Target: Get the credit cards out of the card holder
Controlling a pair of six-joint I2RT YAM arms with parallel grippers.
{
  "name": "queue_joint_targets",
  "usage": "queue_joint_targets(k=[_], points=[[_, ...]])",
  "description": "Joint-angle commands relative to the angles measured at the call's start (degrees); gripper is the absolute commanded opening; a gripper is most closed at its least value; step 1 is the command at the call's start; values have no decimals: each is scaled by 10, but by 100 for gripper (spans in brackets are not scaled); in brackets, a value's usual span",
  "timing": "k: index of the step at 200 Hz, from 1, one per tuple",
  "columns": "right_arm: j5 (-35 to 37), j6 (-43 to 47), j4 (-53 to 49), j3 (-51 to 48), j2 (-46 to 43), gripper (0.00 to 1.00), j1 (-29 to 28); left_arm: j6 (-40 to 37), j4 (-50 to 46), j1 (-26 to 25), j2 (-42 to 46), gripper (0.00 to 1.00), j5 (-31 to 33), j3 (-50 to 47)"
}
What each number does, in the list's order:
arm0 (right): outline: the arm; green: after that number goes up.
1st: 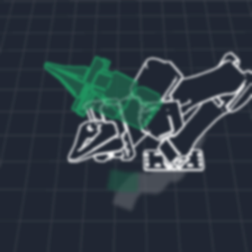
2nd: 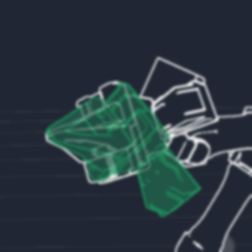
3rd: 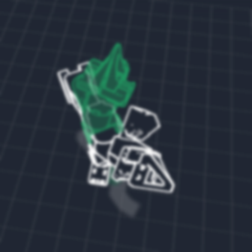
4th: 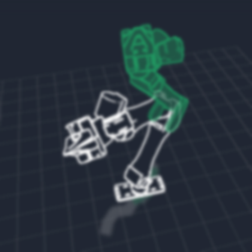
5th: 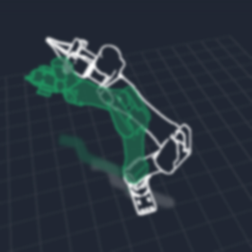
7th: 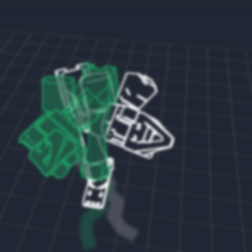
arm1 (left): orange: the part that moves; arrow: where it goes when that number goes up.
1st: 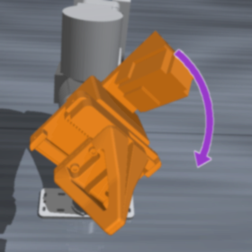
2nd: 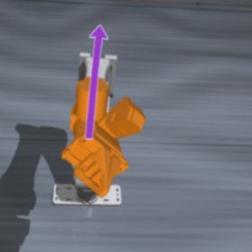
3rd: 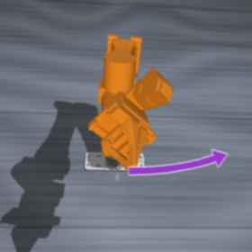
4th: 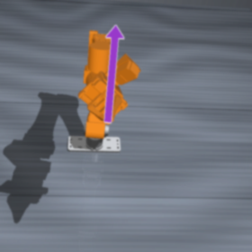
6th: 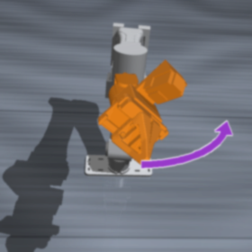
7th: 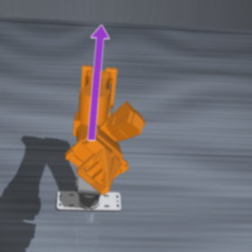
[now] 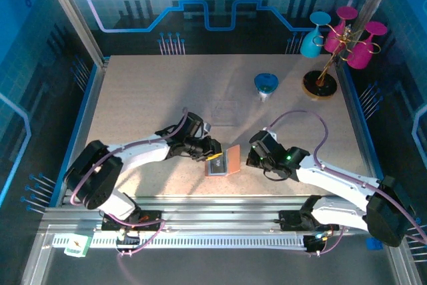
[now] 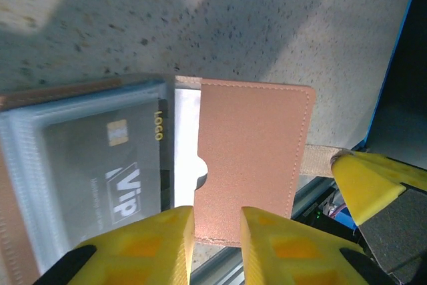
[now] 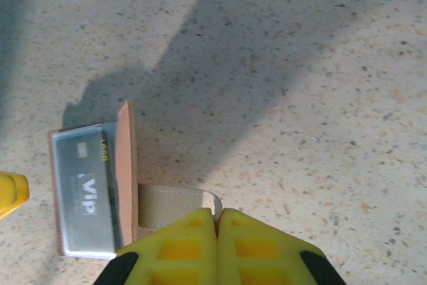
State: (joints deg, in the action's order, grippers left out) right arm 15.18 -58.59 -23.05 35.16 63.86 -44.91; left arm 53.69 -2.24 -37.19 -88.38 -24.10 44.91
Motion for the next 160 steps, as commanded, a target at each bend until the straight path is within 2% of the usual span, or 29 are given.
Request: queue_joint_targets(k=[1, 17, 34, 67, 104, 160], points=[[-10, 12, -4, -13, -1, 1, 14, 20, 35, -22, -28, 25, -15, 30], [-20, 19, -2, -15, 4, 4, 20, 25, 46, -36, -49, 24, -15, 39], [-32, 31, -3, -9, 8, 8, 25, 32, 66, -47, -70, 18, -24, 47], [-43, 51, -22, 16, 6, 16, 30, 47, 98, -54, -103, 13, -34, 45], [-99, 78, -54, 79, 0, 38, 35, 49, 110, -54, -113, 9, -34, 41], [-177, 77, -30, 123, 0, 47, 37, 61, 134, -55, -131, 8, -35, 36]])
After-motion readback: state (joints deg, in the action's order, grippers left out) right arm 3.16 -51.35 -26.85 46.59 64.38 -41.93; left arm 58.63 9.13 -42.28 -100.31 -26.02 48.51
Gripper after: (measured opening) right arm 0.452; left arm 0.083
